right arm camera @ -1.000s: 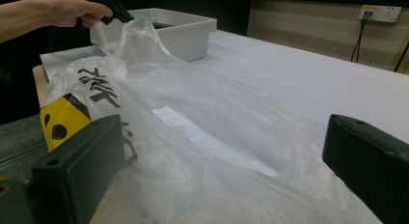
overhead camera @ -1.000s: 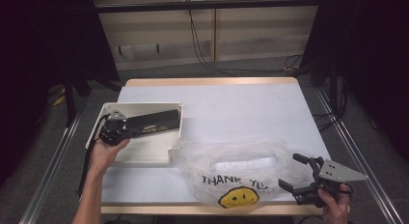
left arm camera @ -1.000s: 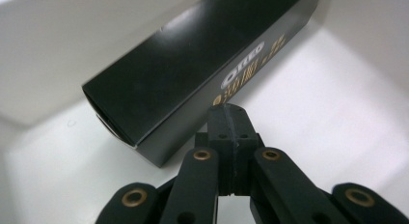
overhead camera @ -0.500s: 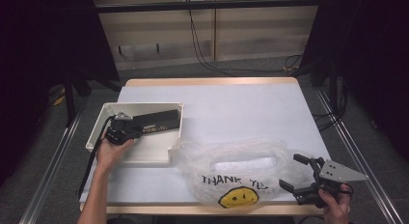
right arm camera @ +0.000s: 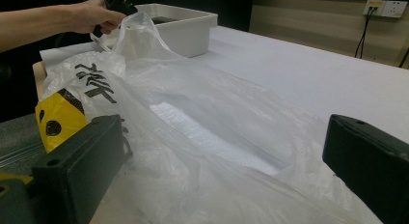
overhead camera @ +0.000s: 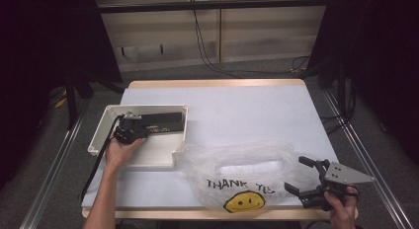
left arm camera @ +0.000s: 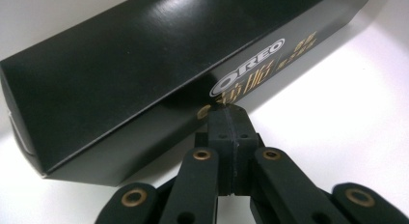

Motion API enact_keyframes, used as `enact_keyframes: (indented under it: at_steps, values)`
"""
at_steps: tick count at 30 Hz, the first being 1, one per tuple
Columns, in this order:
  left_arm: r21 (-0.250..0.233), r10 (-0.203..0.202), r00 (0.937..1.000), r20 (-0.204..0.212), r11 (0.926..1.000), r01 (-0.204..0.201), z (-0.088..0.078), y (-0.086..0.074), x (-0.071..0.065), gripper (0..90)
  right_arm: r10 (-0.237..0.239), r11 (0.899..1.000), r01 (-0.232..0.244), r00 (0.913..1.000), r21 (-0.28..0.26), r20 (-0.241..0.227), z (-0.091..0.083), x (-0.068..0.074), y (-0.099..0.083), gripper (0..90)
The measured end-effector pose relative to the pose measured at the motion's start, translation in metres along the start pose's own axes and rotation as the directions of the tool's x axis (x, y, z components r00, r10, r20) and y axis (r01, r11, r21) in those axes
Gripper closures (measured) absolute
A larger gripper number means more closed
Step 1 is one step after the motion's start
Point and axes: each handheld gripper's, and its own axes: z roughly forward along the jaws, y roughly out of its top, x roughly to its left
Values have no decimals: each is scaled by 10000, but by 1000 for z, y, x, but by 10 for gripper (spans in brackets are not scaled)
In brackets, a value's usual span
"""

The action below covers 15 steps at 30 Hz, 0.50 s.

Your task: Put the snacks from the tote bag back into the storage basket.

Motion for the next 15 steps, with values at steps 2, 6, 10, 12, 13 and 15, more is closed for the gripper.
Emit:
enact_keyframes:
  at_steps: [2, 6, 10, 12, 13, 15]
  values:
    - [-55, 36, 10000, -45, 10000, -36, 0, 0, 0, 900, -63, 10000, 63, 9999, -12, -82, 0, 0, 0, 8]
    - [26, 65, 9999, -108, 10000, -65, 2, 1, 1, 900, -78, 10000, 78, 10000, -13, -29, -1, 3, 1, 8]
    - [-91, -31, 9995, -319, 10000, 28, 6, 0, 4, 900, -138, 9999, 138, 9999, -32, -62, -3, 4, 1, 8]
    - [-125, -145, 9997, -202, 9998, 142, 7, 0, 4, 900, -173, 9998, 173, 9998, -43, -29, -2, 5, 1, 8]
    - [-171, -117, 9997, -192, 9998, 113, 8, 1, 4, 900, -136, 9999, 136, 9999, -52, -10, -2, 5, 2, 8]
    - [-180, -75, 9996, -267, 9998, 70, 8, 1, 4, 900, -103, 9999, 103, 9999, -45, -24, -1, 5, 1, 8]
